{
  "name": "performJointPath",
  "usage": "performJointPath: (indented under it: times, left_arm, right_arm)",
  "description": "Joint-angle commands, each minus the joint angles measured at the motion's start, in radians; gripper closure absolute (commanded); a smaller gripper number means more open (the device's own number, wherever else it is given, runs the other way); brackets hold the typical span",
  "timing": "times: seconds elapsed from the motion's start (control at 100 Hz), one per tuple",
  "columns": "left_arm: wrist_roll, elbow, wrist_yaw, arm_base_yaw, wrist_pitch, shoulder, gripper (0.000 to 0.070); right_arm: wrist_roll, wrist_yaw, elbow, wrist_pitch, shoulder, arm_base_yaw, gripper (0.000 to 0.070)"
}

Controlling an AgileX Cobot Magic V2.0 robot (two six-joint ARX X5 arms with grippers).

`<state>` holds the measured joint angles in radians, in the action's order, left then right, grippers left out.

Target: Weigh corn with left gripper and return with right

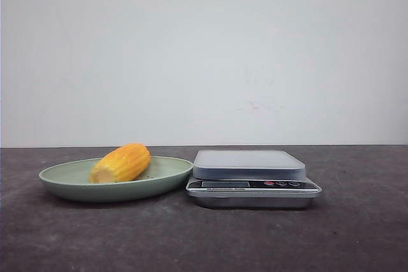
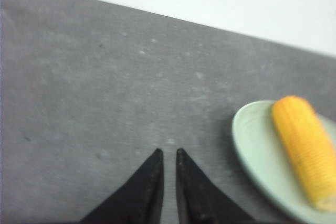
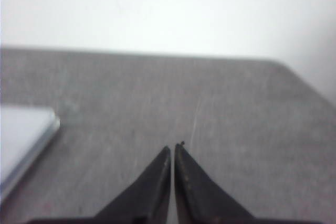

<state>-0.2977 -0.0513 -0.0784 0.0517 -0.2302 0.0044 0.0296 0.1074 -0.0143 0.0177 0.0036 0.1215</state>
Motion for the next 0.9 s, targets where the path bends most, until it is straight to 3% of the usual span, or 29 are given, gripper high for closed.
performJointPath:
  times: [0.0,0.18,0.23,0.32,0.44,0.59,0.73,0.89]
  left_arm:
    - [-0.146,0.011,-0.017,0.0,0.0,-0.001,0.07]
    - [-0.323,-0.036,-0.105,0.0,-0.006,0.0,0.0694]
    - [-0.356,-0.079,-0.143,0.0,-0.035,0.01,0.069]
    - [-0.367,-0.19,-0.187,0.0,-0.086,0.069,0.069]
    - [-0.327,-0.392,-0.233,0.0,-0.092,0.232,0.069]
    - [-0.179,-0.707,-0.326,0.0,-0.17,0.506,0.069]
    - [-0.086,-0.978,-0.334,-0.007,-0.315,0.716,0.069]
    - [-0.076,-1.173,-0.396,-0.026,-0.394,0.876,0.0689]
  right_arm:
    - [0.072,-0.009,0.001,-0.049,0.0,0.001,0.0694]
    - [0.313,-0.087,-0.021,-0.223,0.001,0.001,0.0694]
    - [0.354,-0.11,-0.061,-0.199,0.003,0.001,0.0694]
    - [0.35,-0.179,-0.178,-0.065,0.034,0.001,0.0696]
    - [0.278,-0.219,-0.4,0.158,0.161,0.001,0.0695]
    - [0.145,-0.219,-0.71,0.354,0.373,0.001,0.0695]
    - [0.108,-0.208,-0.941,0.428,0.533,0.001,0.0695]
    - [0.108,-0.215,-1.034,0.439,0.626,0.001,0.0694]
